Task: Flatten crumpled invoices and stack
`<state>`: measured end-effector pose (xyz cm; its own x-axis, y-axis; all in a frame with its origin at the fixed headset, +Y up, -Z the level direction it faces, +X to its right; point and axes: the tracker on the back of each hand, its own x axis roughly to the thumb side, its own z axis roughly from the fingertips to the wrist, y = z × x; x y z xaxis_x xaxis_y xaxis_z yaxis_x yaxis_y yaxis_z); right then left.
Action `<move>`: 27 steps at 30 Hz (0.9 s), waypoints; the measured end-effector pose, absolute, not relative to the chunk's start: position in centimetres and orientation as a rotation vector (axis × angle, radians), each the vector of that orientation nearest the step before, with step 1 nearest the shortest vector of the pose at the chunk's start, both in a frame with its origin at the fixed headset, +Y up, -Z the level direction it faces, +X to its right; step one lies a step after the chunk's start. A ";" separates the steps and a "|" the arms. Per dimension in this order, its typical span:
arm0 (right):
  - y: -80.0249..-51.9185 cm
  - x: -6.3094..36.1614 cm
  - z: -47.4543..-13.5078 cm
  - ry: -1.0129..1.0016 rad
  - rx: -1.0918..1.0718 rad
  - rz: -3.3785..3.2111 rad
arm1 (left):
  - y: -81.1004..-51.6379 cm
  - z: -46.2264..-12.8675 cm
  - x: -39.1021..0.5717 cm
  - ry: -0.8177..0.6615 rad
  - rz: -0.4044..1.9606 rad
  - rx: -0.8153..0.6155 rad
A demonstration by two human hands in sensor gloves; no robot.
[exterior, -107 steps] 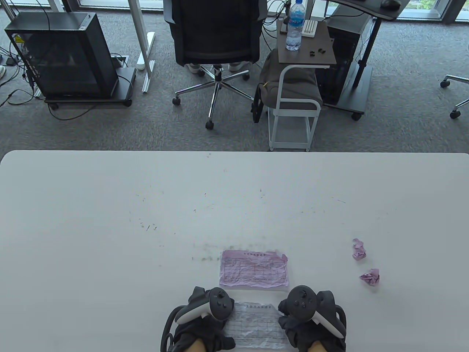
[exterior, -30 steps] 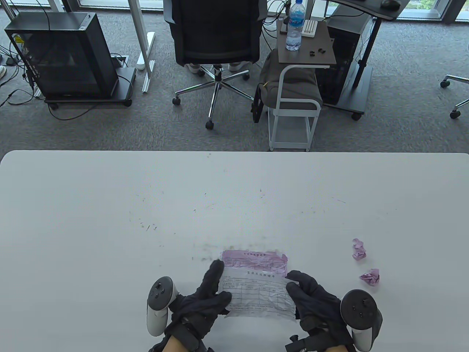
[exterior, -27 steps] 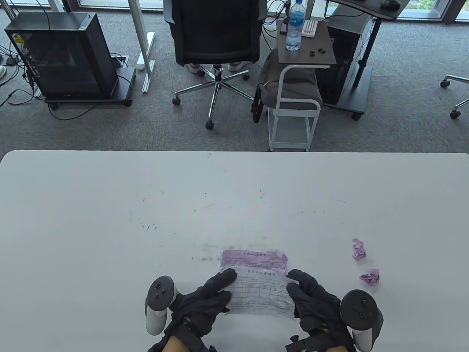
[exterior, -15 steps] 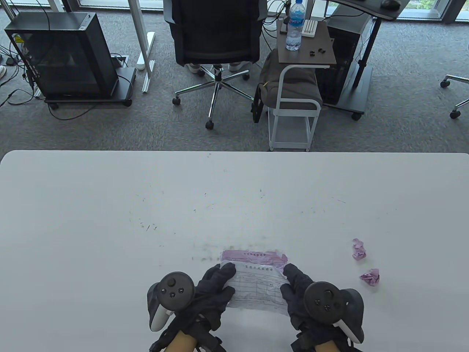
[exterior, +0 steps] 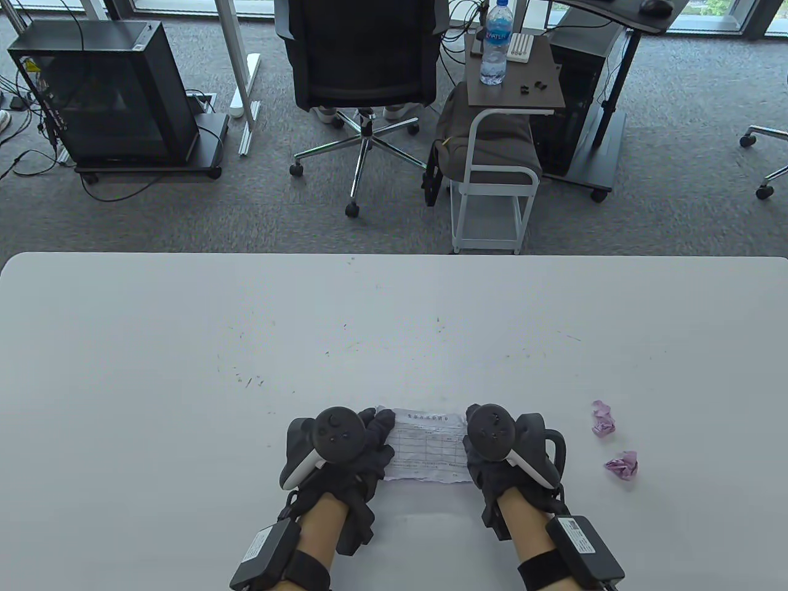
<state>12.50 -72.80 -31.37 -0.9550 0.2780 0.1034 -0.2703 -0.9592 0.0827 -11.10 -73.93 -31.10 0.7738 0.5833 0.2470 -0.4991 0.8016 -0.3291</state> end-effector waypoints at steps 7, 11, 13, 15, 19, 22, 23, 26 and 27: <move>-75.6 11.7 -33.1 0.169 0.124 2.947 | -75.6 -32.3 -9.2 -0.373 0.306 -0.316; -76.7 11.0 -33.4 0.188 0.125 3.047 | -76.6 -32.5 -8.5 -0.376 0.193 -0.345; -76.9 10.6 -33.5 0.170 0.128 3.069 | -77.0 -32.5 -8.3 -0.371 0.152 -0.366; -77.0 10.2 -33.5 0.174 0.135 3.105 | -77.4 -32.5 -8.2 -0.357 0.125 -0.410; -77.2 9.8 -33.2 0.161 0.089 3.202 | -77.5 -32.6 -8.4 -0.307 0.117 -0.436; -77.0 9.8 -32.9 0.176 0.029 3.261 | -77.3 -32.3 -9.1 -0.297 0.143 -0.438; -76.8 10.1 -32.8 0.173 0.035 3.297 | -77.0 -32.0 -9.3 -0.298 0.148 -0.435; -75.0 11.9 -32.4 0.060 0.063 3.294 | -75.4 -30.7 -10.2 -0.358 0.099 -0.373; -74.3 12.9 -32.3 -0.022 0.045 3.284 | -74.8 -30.2 -10.5 -0.372 0.074 -0.334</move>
